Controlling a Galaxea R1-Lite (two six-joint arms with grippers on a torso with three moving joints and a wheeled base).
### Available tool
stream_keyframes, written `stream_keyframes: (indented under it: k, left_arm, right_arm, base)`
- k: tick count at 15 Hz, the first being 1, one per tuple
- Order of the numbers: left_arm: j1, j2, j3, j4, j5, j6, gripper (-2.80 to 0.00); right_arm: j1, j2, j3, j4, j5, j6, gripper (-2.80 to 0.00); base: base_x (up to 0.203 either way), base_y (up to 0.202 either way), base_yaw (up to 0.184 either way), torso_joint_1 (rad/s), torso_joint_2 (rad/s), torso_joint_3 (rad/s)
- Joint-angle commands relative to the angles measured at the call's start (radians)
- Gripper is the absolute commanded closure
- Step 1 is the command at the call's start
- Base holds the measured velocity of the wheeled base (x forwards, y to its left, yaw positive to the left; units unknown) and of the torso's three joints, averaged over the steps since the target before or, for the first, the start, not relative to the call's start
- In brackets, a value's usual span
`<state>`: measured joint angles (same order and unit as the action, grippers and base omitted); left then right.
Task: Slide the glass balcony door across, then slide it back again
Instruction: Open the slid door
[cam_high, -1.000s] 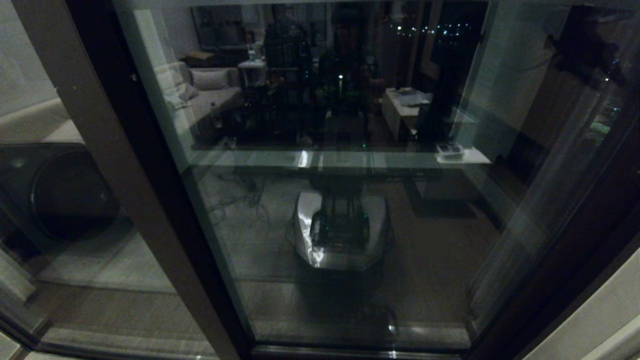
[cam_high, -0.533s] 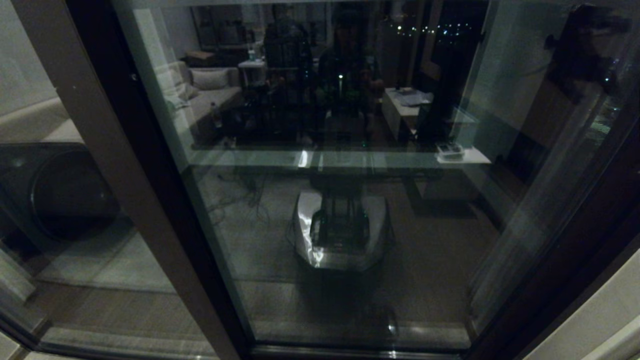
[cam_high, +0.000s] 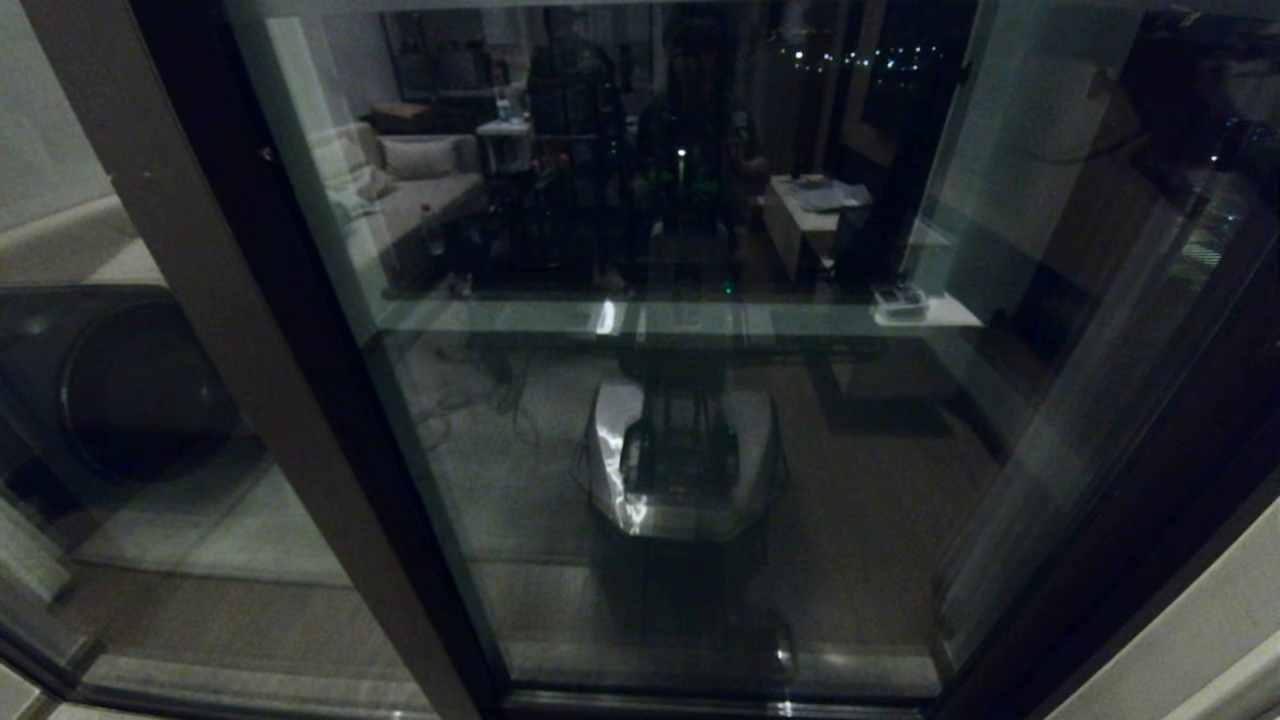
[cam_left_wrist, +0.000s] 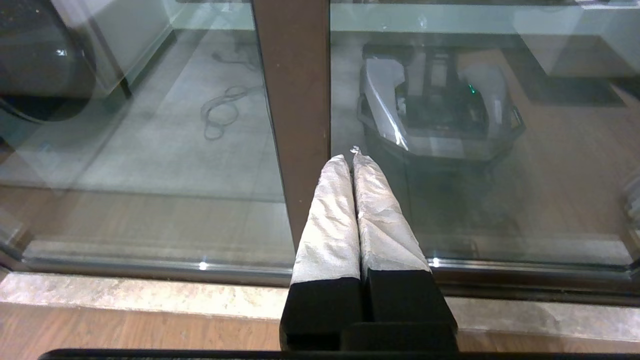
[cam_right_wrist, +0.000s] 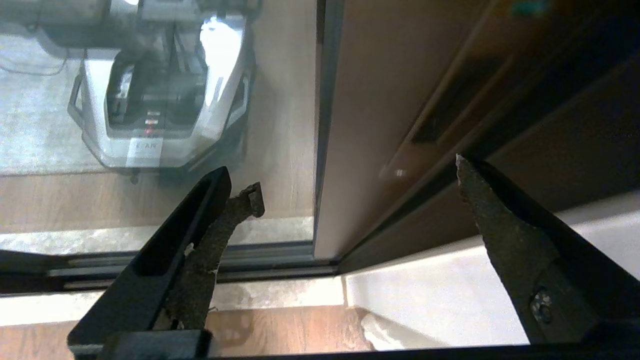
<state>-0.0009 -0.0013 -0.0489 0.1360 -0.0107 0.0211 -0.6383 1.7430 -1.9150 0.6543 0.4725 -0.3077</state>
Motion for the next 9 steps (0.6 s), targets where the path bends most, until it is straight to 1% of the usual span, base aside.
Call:
stream_keyframes:
  k: [1, 9]
  left_arm:
    - [-0.001, 0.000, 0.000, 0.001, 0.000, -0.001, 0.00]
    - [-0.001, 0.000, 0.000, 0.001, 0.000, 0.000, 0.00]
  right_arm:
    - [0.000, 0.027, -0.024, 0.004, 0.010, -0.004, -2.80]
    - [0.001, 0.060, -0.036, 0.001, 0.056, -0.001, -2.80]
  base:
    - [0.000, 0.000, 0.000, 0.000, 0.00, 0.000]
    - [0.000, 0.000, 0.000, 0.000, 0.00, 0.000]
